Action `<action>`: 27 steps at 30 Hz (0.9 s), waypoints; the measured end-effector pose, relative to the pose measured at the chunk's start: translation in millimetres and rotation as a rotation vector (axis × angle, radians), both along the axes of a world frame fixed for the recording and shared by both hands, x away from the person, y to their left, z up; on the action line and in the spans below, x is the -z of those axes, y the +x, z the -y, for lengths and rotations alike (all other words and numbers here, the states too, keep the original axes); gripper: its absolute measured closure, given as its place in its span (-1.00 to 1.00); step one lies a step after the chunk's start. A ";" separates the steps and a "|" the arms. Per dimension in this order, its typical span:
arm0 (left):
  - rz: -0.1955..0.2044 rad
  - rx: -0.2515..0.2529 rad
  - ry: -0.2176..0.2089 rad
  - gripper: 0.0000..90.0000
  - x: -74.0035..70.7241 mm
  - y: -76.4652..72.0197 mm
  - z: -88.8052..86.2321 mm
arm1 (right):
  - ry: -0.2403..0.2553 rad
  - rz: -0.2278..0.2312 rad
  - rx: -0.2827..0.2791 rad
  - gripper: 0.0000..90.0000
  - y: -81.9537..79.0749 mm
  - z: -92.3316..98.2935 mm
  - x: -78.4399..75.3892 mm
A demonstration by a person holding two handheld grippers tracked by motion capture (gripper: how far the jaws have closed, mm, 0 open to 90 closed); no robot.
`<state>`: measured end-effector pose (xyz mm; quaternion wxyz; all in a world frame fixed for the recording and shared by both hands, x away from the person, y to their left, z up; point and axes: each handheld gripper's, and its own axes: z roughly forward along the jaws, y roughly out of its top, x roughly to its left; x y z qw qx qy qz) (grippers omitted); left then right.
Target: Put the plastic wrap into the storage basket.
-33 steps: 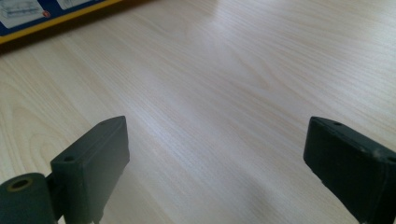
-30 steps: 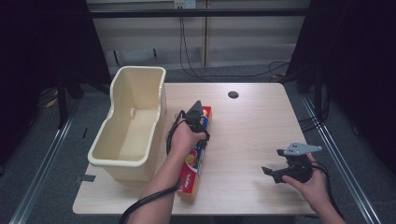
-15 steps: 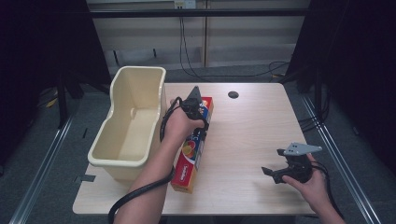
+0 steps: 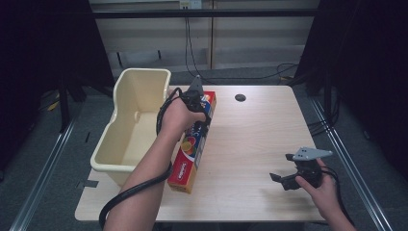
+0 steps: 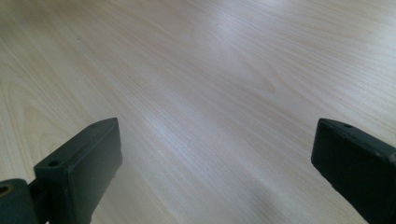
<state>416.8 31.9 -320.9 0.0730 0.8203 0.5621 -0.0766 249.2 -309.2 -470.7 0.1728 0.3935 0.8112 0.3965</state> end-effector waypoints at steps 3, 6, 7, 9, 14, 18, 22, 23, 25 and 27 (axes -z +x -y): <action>0.006 -0.007 -0.006 -0.10 -7.7 0.4 -1.5 | -0.001 -0.001 0.001 -0.97 -0.1 -0.2 -0.2; 0.004 -0.011 -0.006 -0.10 -15.2 0.9 -3.1 | -0.004 -0.007 -0.003 -0.96 -0.2 -0.5 -0.1; 0.001 -0.009 -0.001 -0.10 -17.8 1.4 -4.2 | -0.004 -0.008 -0.003 -0.96 -0.2 -0.5 -0.1; 0.000 -0.014 0.004 -0.10 -22.0 1.5 -5.5 | -0.002 -0.007 -0.005 -0.97 -0.3 -0.5 -0.2; -0.005 -0.024 -0.001 -0.10 -29.5 2.3 -8.8 | -0.005 -0.003 -0.005 -0.97 -0.1 -0.1 -0.3; -0.005 -0.021 -0.003 -0.10 -35.2 3.1 -11.1 | 0.003 -0.004 -0.010 -0.97 -0.3 -0.1 -0.9; -0.008 -0.014 -0.005 -0.10 -39.4 3.5 -12.6 | -0.005 -0.006 -0.013 -0.96 0.1 -0.7 -0.1; -0.012 -0.024 -0.015 -0.10 -42.5 3.6 -13.9 | -0.005 -0.006 -0.013 -0.96 0.0 -0.7 0.0; -0.016 -0.022 -0.015 -0.10 -44.8 3.8 -15.7 | -0.003 -0.006 -0.013 -0.96 -0.2 -0.6 -0.2; -0.012 -0.022 -0.006 -0.10 -47.9 3.3 -17.0 | -0.004 -0.006 -0.013 -0.97 -0.4 -0.3 -0.3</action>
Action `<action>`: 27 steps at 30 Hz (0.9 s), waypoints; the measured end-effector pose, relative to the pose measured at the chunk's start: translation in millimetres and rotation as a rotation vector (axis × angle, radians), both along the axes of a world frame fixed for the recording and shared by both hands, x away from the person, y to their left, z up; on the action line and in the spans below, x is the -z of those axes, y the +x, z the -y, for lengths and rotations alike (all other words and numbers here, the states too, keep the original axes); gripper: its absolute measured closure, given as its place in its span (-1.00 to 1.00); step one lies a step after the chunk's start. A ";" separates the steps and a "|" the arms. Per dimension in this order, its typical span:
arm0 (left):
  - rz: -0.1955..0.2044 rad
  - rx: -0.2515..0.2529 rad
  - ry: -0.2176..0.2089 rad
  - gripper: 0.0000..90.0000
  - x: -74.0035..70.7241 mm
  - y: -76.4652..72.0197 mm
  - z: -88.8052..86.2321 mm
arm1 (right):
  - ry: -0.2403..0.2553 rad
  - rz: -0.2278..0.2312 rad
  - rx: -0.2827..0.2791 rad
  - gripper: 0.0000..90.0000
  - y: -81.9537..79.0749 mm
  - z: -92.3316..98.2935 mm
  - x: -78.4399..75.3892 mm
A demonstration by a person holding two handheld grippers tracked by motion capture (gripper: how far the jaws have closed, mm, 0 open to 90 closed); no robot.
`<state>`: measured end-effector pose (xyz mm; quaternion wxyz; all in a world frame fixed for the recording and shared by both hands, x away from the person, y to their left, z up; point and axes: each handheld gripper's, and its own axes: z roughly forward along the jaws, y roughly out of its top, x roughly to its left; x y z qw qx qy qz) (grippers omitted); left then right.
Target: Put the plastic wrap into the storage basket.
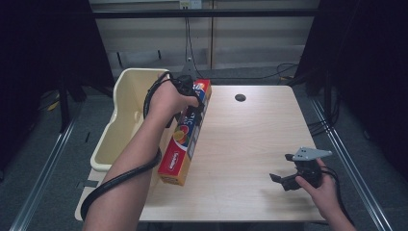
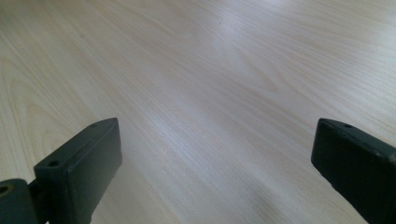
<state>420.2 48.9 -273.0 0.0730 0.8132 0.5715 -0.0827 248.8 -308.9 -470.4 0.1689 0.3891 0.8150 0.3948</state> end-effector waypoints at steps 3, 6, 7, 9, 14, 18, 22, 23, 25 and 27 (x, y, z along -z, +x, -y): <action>0.002 -0.005 0.005 -0.10 -3.8 0.2 -3.1 | -0.001 -0.002 0.003 -0.97 0.2 0.1 0.4; 0.002 -0.017 0.001 -0.10 -7.7 0.7 -6.8 | 0.002 -0.001 -0.001 -0.97 0.1 0.2 0.3; 0.004 -0.016 0.006 -0.10 -9.1 1.0 -8.2 | 0.002 -0.001 -0.001 -0.96 0.1 0.2 0.3; 0.006 -0.021 0.008 -0.10 -11.7 0.8 -9.8 | 0.007 0.002 -0.002 -0.97 0.0 0.0 0.2; 0.017 -0.030 0.012 -0.10 -20.7 1.1 -15.1 | 0.006 0.002 0.000 -0.97 -0.1 -0.3 0.0; 0.018 -0.030 0.015 -0.10 -26.7 1.6 -19.9 | 0.007 0.000 -0.004 -0.97 -0.2 0.1 -0.3; 0.007 -0.028 0.000 -0.10 -30.1 1.7 -26.0 | 0.003 0.001 -0.003 -0.96 -0.4 -0.1 0.3; 0.007 -0.040 0.003 -0.10 -30.8 1.6 -27.2 | 0.004 0.002 -0.004 -0.96 -0.4 0.0 0.2; 0.002 -0.036 -0.001 -0.10 -31.6 1.8 -29.1 | 0.006 0.001 -0.004 -0.97 -0.3 -0.1 0.2; 0.002 -0.041 -0.001 -0.10 -34.6 2.0 -33.1 | 0.004 0.002 -0.004 -0.97 -0.3 -0.2 0.5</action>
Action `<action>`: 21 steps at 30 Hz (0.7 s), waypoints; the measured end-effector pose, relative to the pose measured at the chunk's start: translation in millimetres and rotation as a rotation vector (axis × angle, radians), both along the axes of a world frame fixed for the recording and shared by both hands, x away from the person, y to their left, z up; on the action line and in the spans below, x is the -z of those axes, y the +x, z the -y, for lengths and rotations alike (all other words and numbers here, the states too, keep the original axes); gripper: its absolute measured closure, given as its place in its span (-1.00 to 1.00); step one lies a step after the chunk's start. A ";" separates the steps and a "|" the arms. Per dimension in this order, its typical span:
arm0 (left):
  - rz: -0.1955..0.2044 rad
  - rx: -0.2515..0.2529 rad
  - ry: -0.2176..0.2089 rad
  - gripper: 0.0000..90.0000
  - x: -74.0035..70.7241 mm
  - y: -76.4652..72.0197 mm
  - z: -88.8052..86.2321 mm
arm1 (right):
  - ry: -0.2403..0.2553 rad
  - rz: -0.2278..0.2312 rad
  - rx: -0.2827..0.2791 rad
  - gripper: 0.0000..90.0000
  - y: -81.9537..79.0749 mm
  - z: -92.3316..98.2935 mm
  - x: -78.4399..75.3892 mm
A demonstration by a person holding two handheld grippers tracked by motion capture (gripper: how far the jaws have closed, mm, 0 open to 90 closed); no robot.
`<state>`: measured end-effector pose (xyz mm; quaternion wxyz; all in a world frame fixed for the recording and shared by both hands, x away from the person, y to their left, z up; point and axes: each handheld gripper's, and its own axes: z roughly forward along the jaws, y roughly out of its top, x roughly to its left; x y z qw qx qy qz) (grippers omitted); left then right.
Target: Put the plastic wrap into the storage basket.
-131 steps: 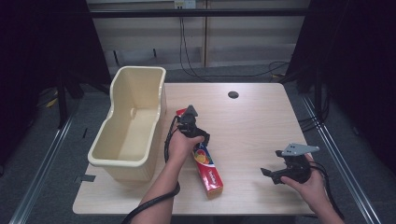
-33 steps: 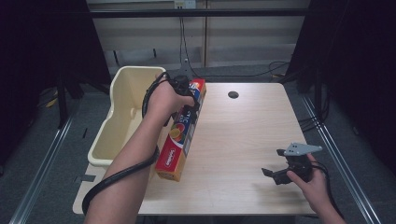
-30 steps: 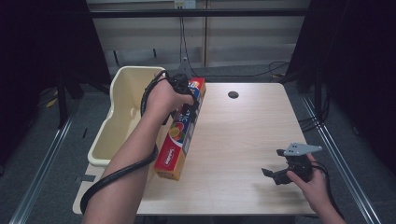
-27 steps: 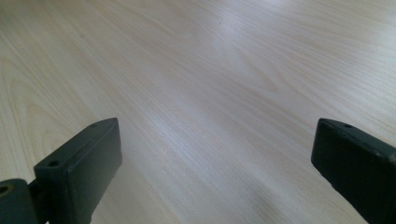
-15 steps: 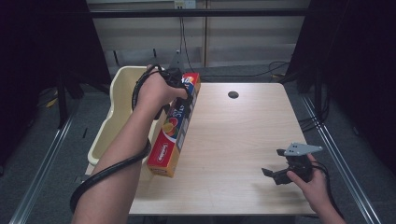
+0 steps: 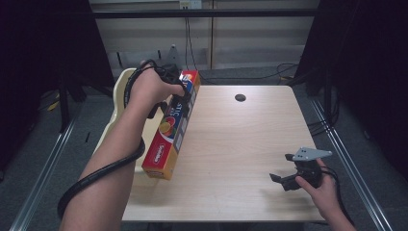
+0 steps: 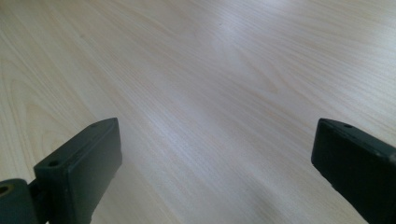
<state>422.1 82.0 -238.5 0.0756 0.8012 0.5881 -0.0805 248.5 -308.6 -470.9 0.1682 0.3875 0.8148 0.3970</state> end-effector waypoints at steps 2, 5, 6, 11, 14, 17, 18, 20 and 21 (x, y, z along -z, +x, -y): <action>0.008 -0.005 0.007 -0.10 -2.1 0.3 -2.8 | -0.003 0.001 -0.005 -0.96 0.1 0.1 0.1; 0.013 -0.021 0.005 -0.10 -5.2 1.1 -6.8 | -0.003 0.000 -0.002 -0.96 0.0 0.1 0.1; 0.015 -0.034 0.008 -0.10 -6.0 0.8 -7.4 | -0.003 -0.001 -0.002 -0.97 -0.2 0.1 0.0; 0.017 -0.038 0.015 -0.10 -8.7 1.2 -12.5 | -0.002 -0.001 -0.002 -0.97 -0.2 0.4 0.0; 0.021 -0.048 0.012 -0.10 -11.9 1.4 -17.3 | -0.003 0.000 -0.003 -0.96 0.1 0.7 0.3; 0.023 -0.045 0.011 -0.10 -14.2 1.4 -21.0 | -0.002 -0.002 0.002 -0.97 -0.1 0.9 0.0; 0.023 -0.052 0.008 -0.10 -14.7 1.4 -22.2 | -0.004 -0.001 0.005 -0.97 -0.3 1.1 0.0; 0.027 -0.057 0.013 -0.10 -15.3 1.3 -23.4 | -0.004 -0.002 0.004 -0.96 -0.3 1.1 0.1; 0.022 -0.054 0.009 -0.10 -16.6 1.2 -26.0 | -0.004 -0.003 0.005 -0.97 -0.2 1.0 0.4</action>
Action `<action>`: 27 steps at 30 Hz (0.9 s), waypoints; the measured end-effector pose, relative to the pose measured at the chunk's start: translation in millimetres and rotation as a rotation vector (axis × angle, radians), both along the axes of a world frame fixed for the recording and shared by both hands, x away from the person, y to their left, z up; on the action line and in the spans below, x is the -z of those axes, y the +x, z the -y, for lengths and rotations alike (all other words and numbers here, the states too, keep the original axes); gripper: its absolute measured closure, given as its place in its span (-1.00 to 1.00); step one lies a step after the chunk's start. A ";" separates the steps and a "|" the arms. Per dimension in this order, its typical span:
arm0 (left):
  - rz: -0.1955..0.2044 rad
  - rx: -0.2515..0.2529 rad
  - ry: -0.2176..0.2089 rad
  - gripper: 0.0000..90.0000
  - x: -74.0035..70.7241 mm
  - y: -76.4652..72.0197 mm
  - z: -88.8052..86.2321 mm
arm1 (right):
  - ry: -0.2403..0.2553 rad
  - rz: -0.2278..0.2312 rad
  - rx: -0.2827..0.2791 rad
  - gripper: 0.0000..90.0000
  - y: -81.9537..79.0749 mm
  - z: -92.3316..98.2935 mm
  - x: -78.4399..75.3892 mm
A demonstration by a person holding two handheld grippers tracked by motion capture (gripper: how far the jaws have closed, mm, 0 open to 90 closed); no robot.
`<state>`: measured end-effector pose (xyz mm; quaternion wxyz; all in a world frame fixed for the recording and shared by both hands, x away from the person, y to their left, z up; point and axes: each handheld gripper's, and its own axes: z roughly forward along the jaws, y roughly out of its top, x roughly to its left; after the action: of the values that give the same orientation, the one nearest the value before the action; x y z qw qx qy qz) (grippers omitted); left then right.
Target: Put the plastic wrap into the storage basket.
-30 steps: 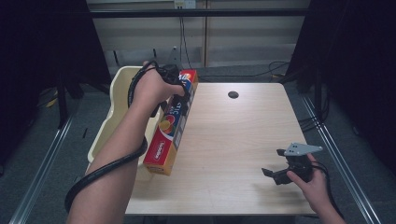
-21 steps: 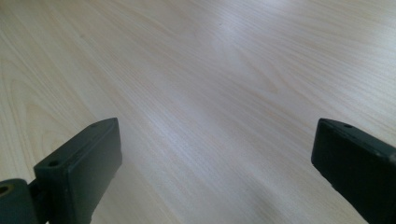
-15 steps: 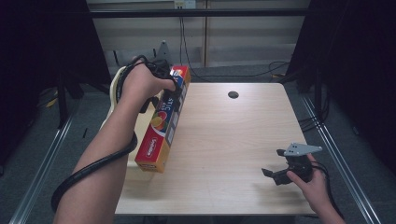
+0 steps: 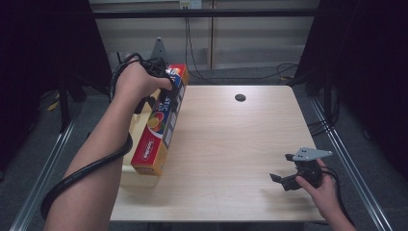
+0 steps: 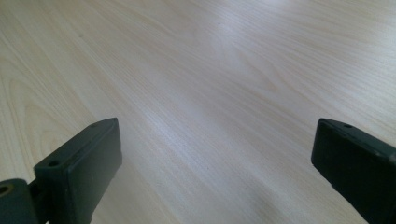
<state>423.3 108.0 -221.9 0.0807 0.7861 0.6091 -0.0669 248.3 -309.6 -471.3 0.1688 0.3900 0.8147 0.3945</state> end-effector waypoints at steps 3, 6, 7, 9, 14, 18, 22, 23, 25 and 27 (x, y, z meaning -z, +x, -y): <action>0.006 -0.016 0.005 -0.09 -1.7 -0.6 -3.2 | -0.001 0.000 -0.003 -0.97 0.0 -0.2 0.2; 0.007 -0.016 0.006 -0.10 -3.3 -0.3 -8.6 | 0.000 -0.002 -0.005 -0.97 0.0 0.0 0.1; 0.010 -0.017 0.004 -0.10 -3.6 -0.2 -10.1 | 0.000 0.000 -0.002 -0.97 0.0 -0.1 0.1; 0.007 -0.027 0.008 -0.09 -4.2 -0.4 -12.4 | 0.000 0.001 0.000 -0.97 -0.1 0.2 -0.1; 0.007 -0.027 0.012 -0.10 -5.7 -0.4 -18.5 | 0.002 -0.005 -0.013 -0.96 0.6 -0.1 1.1; 0.015 -0.041 0.014 -0.09 -6.8 -0.5 -23.3 | -0.004 -0.006 -0.015 -0.96 0.2 -0.8 1.4; 0.026 -0.040 0.018 -0.09 -7.9 -1.6 -27.7 | -0.001 -0.005 -0.015 -0.97 0.2 -0.1 1.0; 0.017 -0.035 0.022 -0.10 -8.3 -1.5 -29.4 | -0.001 -0.007 -0.016 -0.97 0.0 0.0 0.9; 0.030 -0.049 0.028 -0.10 -7.9 -1.7 -31.8 | -0.002 -0.005 -0.017 -0.96 0.2 -0.6 1.3; 0.025 -0.052 0.026 -0.10 -7.6 -1.9 -34.5 | -0.005 -0.002 -0.015 -0.96 0.2 -0.7 1.1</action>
<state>421.4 142.5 -214.2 0.0800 0.7717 0.6292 -0.0470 248.5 -309.0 -472.4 0.1661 0.3839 0.8188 0.3932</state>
